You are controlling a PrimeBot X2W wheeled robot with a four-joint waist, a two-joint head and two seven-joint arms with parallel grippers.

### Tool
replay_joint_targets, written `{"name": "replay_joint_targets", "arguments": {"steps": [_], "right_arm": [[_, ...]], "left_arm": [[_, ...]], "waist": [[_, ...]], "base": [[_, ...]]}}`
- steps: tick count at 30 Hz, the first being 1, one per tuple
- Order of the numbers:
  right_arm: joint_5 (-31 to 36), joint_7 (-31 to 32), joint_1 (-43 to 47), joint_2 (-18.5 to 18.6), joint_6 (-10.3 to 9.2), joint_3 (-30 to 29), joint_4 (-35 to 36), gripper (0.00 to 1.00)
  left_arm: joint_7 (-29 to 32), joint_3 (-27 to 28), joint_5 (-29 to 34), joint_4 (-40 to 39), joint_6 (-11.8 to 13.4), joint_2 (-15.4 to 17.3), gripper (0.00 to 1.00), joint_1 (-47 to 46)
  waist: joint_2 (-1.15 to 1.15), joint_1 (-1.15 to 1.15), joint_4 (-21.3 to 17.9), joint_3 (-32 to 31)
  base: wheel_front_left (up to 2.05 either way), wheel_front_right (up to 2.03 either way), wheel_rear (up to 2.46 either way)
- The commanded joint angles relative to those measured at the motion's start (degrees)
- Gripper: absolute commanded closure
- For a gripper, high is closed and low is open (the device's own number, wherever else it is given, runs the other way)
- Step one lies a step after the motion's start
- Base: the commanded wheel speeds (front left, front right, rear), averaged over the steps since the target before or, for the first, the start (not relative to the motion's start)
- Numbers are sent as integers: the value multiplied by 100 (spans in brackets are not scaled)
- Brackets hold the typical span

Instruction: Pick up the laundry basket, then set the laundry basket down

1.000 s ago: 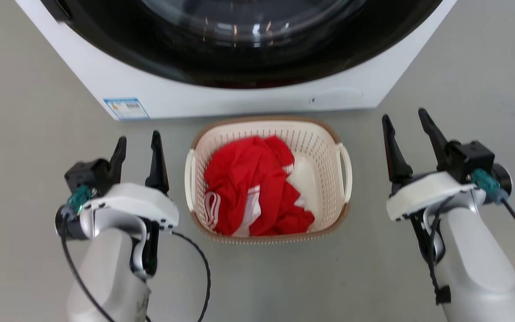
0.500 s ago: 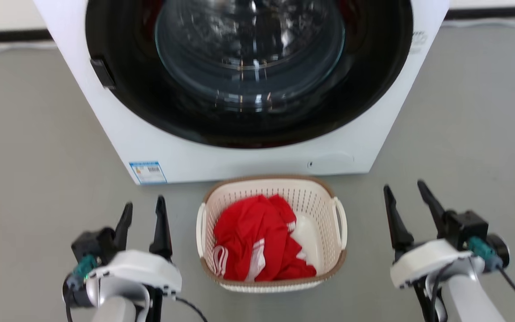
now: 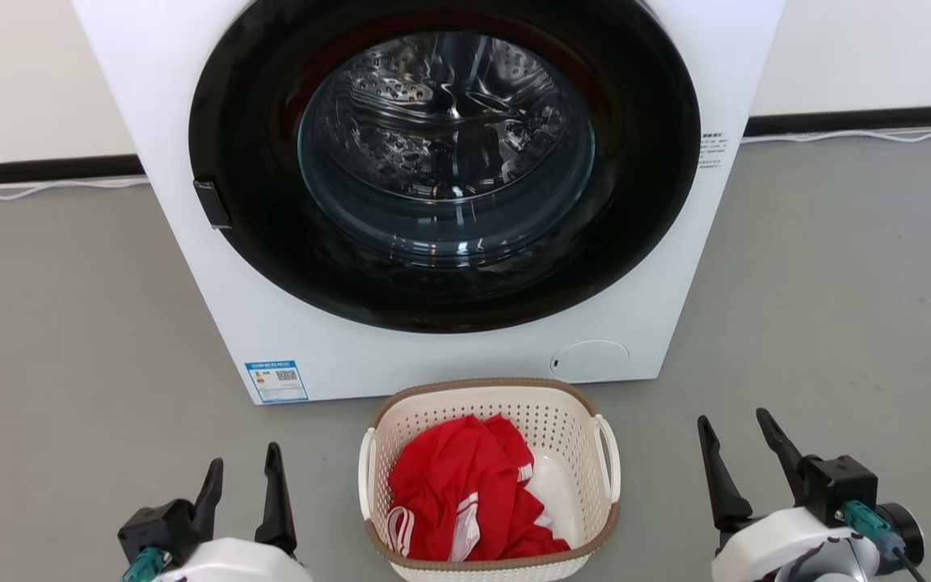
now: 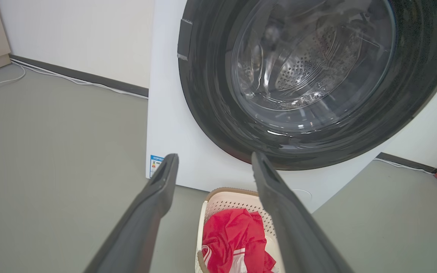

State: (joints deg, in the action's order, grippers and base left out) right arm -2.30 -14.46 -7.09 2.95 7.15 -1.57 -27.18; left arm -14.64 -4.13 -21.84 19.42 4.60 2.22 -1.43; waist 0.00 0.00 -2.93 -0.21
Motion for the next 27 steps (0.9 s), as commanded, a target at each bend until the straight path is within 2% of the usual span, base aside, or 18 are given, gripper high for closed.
{"name": "replay_joint_targets", "arguments": {"steps": [1,16,17,21,24,27], "right_arm": [[8,-37,-44,-7,34,138,133,0],[-14,105,212,-7,34,124,333,0],[0,85,300,-7,-1,-16,152,100],[-158,160,276,-16,-5,-72,47,100],[-461,250,269,-16,-3,-100,86,100],[-688,286,281,-16,-2,-95,131,100]], "left_arm": [[-36,220,-35,-179,44,66,0,-52],[-36,277,-48,-442,114,66,0,124],[1,107,-27,-257,96,1,100,233],[65,150,-169,-162,66,-2,100,202],[138,182,-402,-179,24,0,100,184],[183,198,-572,-193,-7,2,100,176]], "waist": [[0,0,4,-62],[0,0,83,-181],[0,0,82,-181],[0,1,87,-178],[0,13,94,-183],[0,4,99,-173]], "base": [[0,0,0],[0,0,0],[0,0,0],[0,0,0],[0,0,0],[0,0,0]]}}
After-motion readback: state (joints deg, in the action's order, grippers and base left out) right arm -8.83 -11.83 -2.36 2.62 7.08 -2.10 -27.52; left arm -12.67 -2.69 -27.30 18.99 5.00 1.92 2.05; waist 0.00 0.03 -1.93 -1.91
